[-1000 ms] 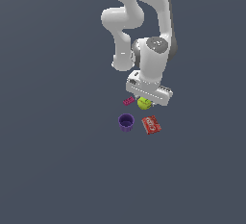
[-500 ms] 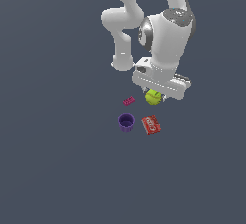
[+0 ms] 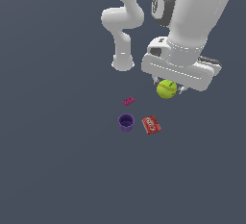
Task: Pick up a designated object from a clutter of objects.
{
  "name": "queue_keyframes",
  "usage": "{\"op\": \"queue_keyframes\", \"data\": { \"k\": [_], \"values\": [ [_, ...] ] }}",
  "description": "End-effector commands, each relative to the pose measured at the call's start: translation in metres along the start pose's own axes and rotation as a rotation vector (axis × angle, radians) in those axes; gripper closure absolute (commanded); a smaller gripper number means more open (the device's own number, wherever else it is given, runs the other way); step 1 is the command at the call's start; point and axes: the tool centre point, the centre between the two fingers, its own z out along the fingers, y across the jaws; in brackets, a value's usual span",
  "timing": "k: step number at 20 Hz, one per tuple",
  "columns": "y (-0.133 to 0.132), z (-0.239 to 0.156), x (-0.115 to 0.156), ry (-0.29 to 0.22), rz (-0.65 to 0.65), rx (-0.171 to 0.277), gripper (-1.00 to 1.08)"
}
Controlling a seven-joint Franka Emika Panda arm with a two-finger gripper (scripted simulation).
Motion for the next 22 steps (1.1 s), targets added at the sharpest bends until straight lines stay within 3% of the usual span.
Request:
{"op": "queue_keyframes", "data": {
  "k": [1,14,22],
  "values": [
    [-0.009,-0.02,0.005,0.0,0.0,0.0,1.08],
    [-0.048,-0.101,0.027,0.001,0.002,0.0,1.08],
    [-0.063,-0.13,0.035,0.001,0.002,0.0,1.08]
  ]
}}
